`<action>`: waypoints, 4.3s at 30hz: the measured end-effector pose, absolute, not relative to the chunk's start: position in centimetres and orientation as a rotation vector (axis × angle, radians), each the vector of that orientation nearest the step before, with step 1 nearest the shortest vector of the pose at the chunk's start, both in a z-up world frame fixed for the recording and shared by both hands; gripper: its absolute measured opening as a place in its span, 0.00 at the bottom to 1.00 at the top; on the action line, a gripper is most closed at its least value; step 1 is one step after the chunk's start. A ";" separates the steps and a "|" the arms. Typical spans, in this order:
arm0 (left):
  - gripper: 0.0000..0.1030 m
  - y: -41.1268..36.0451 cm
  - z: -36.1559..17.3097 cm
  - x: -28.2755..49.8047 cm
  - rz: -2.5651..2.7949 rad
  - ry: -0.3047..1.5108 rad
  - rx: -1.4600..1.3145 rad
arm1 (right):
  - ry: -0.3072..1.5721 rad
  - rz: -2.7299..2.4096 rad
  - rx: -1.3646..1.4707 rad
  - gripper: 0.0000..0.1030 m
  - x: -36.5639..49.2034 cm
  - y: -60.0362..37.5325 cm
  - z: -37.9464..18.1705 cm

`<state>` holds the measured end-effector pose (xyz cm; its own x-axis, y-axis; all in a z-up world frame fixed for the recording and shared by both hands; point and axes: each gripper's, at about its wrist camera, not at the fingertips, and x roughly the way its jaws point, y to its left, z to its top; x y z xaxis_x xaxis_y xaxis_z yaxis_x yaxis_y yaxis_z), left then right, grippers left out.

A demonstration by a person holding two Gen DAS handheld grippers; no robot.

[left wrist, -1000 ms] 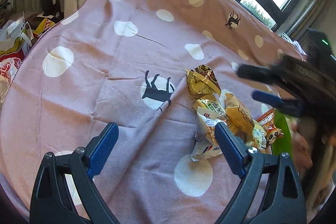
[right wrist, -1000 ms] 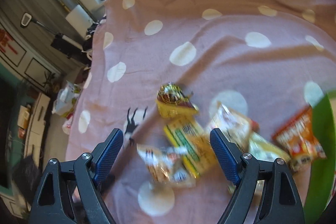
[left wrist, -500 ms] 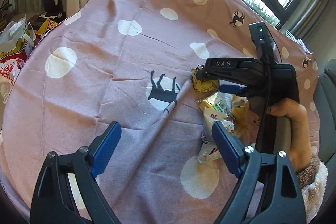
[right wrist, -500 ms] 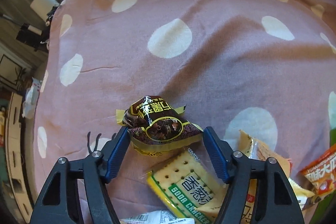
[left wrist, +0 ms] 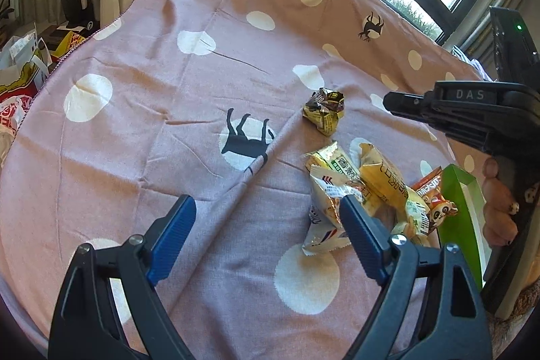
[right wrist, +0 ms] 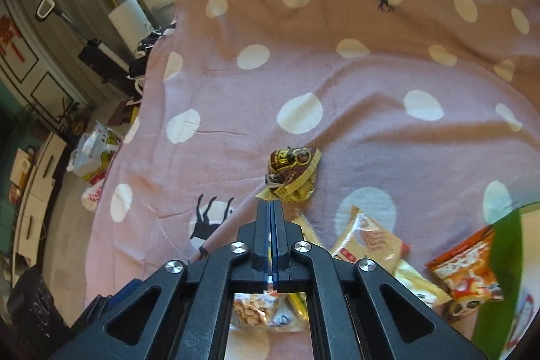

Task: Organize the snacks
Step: 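Grasp the dark brown chocolate packet with the right gripper, then lift the chocolate packet and carry it over the green box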

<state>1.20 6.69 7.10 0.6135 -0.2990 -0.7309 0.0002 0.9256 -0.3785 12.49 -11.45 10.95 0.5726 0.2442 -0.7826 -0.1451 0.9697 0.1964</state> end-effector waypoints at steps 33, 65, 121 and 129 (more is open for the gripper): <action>0.84 4.8 6.9 1.3 -0.225 0.923 -0.346 | 0.970 0.357 0.272 0.34 3.3 -16.1 7.9; 0.59 -7.4 3.5 -2.2 -0.625 1.085 -0.262 | 1.191 0.461 0.596 0.55 1.6 -21.0 -0.3; 0.40 -27.8 12.9 -4.0 -0.960 0.785 -0.077 | 0.651 -0.006 0.623 0.45 -8.8 -39.3 10.4; 0.40 -30.3 11.6 -3.2 -0.980 0.847 -0.061 | 0.682 -0.061 0.673 0.45 -8.6 -41.7 8.9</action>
<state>-3.15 -30.32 11.56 0.2727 -0.7499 -0.6027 0.7051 0.5820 -0.4051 -8.59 -41.67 8.90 0.7832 0.1601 -0.6008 0.2643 0.7889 0.5548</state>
